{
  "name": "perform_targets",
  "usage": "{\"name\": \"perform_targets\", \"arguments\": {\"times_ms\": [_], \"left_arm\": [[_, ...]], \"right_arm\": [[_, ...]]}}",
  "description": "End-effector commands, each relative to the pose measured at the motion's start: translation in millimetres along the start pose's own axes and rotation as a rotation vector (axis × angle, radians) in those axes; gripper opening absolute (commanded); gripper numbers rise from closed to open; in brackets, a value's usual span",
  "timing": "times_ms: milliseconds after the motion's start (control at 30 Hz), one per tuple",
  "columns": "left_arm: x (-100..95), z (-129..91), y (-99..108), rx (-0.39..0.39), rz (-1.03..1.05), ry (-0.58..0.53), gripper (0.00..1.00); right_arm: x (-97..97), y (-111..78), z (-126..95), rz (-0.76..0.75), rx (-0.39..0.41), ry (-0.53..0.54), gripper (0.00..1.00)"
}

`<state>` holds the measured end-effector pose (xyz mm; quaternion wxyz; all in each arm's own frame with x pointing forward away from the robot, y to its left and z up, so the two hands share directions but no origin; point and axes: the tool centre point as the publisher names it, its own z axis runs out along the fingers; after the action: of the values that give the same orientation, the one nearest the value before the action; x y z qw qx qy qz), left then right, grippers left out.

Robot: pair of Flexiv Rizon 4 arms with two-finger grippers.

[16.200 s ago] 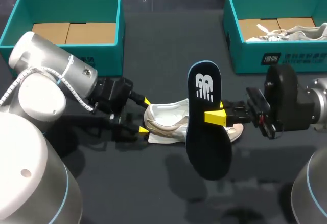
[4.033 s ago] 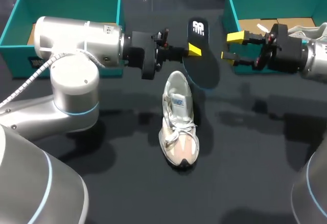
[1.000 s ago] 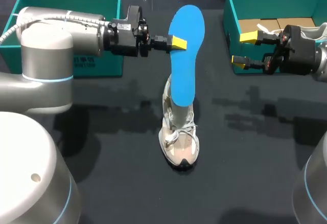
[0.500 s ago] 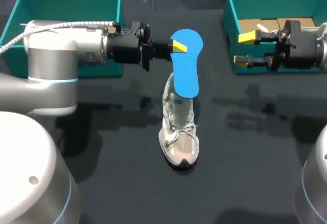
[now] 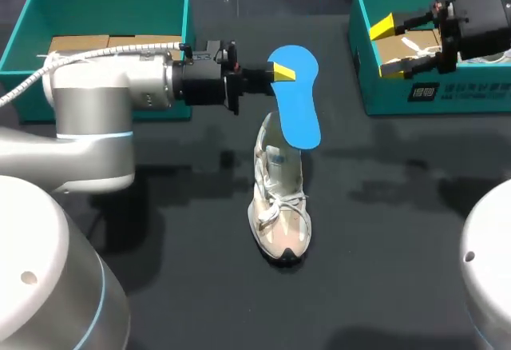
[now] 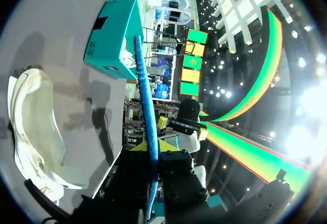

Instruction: Take the shoe out of the shoebox, open the shoe tongue, remove and reinsert the insole, then place the shoe into the shoebox

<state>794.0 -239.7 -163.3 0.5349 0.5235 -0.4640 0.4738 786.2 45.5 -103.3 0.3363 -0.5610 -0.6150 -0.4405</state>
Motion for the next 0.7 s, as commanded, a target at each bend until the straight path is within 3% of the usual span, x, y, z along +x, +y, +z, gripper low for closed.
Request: {"name": "perform_targets", "arguments": {"times_ms": [33,433,700], "left_arm": [[-1.3,3.4,3.2,0.017,0.003,0.004,0.00],[-1.3,3.4,3.2,0.017,0.003,0.004,0.00],[-1.3,3.4,3.2,0.017,0.003,0.004,0.00]], "right_arm": [[22.8,3.0,-4.1,0.028,0.079,-0.390,1.00],[75.7,4.5,20.3,0.041,0.134,-0.864,1.00],[101.8,1.3,36.3,0.004,0.140,-1.037,1.00]]}}
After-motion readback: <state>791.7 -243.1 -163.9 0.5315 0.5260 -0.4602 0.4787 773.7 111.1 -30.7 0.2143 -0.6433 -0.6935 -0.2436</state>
